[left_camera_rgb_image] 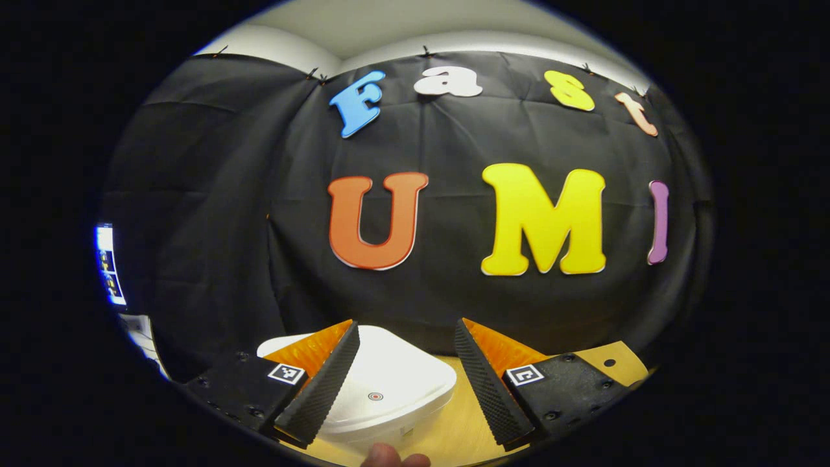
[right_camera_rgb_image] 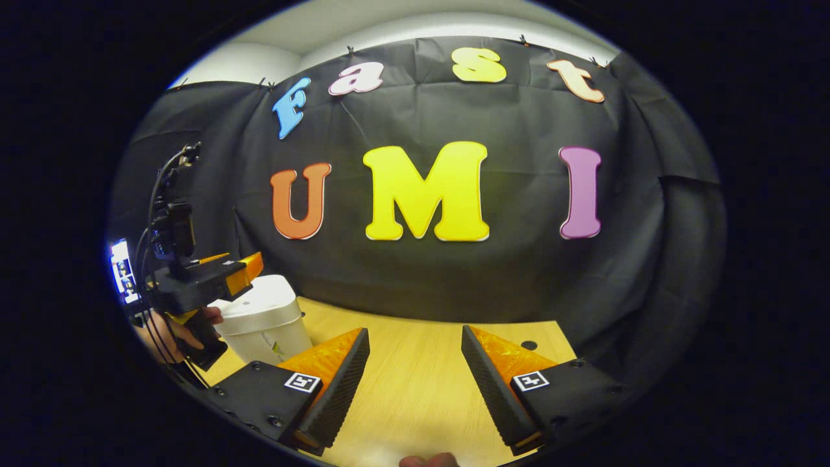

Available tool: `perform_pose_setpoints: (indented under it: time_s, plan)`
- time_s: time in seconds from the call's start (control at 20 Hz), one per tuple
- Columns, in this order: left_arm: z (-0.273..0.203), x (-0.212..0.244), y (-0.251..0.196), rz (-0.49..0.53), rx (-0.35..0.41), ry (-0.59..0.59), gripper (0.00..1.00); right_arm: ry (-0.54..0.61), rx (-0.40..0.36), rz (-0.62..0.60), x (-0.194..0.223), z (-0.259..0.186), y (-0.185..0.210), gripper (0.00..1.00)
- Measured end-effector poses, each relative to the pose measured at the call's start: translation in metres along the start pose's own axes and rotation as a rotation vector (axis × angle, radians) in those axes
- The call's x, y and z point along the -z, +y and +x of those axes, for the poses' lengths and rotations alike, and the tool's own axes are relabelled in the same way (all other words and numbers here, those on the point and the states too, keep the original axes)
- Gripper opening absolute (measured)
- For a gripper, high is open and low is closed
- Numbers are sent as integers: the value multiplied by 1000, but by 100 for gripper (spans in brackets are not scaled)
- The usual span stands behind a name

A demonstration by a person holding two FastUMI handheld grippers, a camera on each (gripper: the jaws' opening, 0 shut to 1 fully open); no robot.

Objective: Press the lid of the desktop garbage bin to open it, pick up the crumpled paper on the desktop and throw it into the bin, then pick up the pop can on the desktop and drop it into the bin, and finally close the garbage bin lid.

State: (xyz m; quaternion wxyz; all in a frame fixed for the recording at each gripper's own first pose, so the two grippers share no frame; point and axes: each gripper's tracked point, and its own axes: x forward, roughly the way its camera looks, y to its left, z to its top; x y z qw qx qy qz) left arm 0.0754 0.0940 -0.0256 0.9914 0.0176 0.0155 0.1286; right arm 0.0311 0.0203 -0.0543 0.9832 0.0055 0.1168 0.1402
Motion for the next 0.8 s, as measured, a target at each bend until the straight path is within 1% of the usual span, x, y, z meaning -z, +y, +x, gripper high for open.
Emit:
perform_pose_setpoints:
  time_s: [0.1,0.25,0.55,0.65,0.8]
  plan:
    - [-20,-19,-12,11,58,-37,96,-39,9,11,-12,-4,6,90]
    - [-40,-36,-29,-8,131,-60,96,-88,41,22,-26,-13,6,89]
    - [-74,-45,-64,-43,286,-85,96,-149,87,10,-38,-27,7,92]
    - [-82,-41,-70,-42,305,-82,97,-157,98,7,-38,-30,6,92]
    - [-89,-37,-77,-56,313,-64,97,-158,105,18,-37,-31,6,91]
